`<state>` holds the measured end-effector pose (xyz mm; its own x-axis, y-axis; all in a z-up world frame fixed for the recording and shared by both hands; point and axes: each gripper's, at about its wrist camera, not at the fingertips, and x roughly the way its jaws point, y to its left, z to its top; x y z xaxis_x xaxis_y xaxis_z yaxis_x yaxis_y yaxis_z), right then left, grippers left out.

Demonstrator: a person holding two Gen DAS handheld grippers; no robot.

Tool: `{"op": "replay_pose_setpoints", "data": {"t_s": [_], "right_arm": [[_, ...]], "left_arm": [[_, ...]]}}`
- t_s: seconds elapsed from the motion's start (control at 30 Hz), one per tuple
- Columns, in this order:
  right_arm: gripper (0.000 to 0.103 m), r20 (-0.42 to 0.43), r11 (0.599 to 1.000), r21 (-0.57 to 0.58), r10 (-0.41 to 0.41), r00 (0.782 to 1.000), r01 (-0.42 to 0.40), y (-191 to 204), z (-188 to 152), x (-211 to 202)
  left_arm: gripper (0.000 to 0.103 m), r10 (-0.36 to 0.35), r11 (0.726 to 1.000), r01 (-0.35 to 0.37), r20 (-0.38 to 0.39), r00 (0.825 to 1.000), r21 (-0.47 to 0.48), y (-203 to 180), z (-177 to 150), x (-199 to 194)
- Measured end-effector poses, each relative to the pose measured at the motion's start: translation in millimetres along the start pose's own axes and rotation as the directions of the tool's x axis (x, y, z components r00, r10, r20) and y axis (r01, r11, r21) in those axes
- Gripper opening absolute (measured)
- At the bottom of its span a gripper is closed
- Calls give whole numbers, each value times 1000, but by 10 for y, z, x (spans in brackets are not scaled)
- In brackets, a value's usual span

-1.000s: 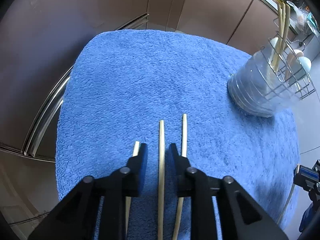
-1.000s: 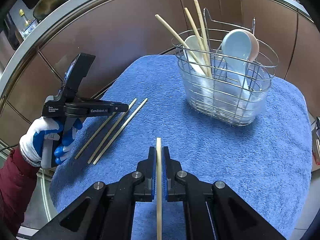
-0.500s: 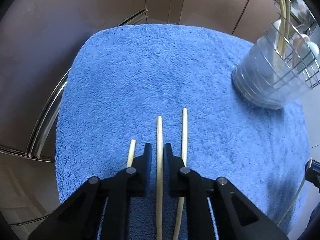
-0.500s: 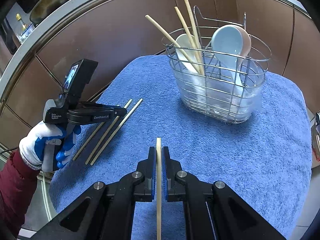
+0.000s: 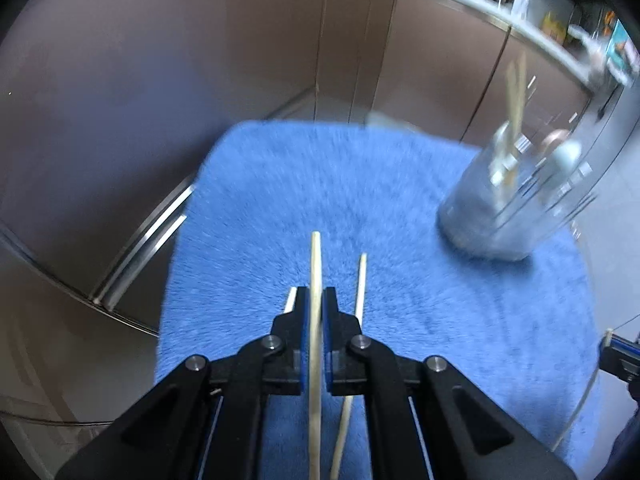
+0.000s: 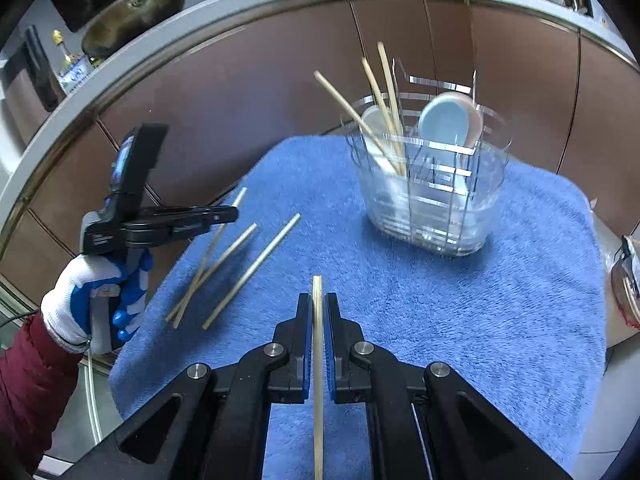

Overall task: Organize utensils
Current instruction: 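Lower both chopsticks into the holder and open both tools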

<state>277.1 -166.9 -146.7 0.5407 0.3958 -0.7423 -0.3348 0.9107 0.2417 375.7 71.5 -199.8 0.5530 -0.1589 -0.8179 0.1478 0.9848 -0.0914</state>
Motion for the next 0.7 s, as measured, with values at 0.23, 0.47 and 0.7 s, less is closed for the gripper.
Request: {"op": "replay_pose_setpoints", "data": {"t_s": [0.23,0.47,0.7], "right_arm": [[6,197,998,-53,-4,980,15,207,131,-535],[6,483,993,-107,13,876,44,266,697,-978],[6,662,992,-102,14,749,71,53,1296,-785]], "left_arm": [[5,-117,990,132,247,962,-46,-53,95,-956],[5,-277,944,330,512,813,-13,-389,565,-1655],[5,-332,901,433,700,632,36,-802,1103,-1606]]}}
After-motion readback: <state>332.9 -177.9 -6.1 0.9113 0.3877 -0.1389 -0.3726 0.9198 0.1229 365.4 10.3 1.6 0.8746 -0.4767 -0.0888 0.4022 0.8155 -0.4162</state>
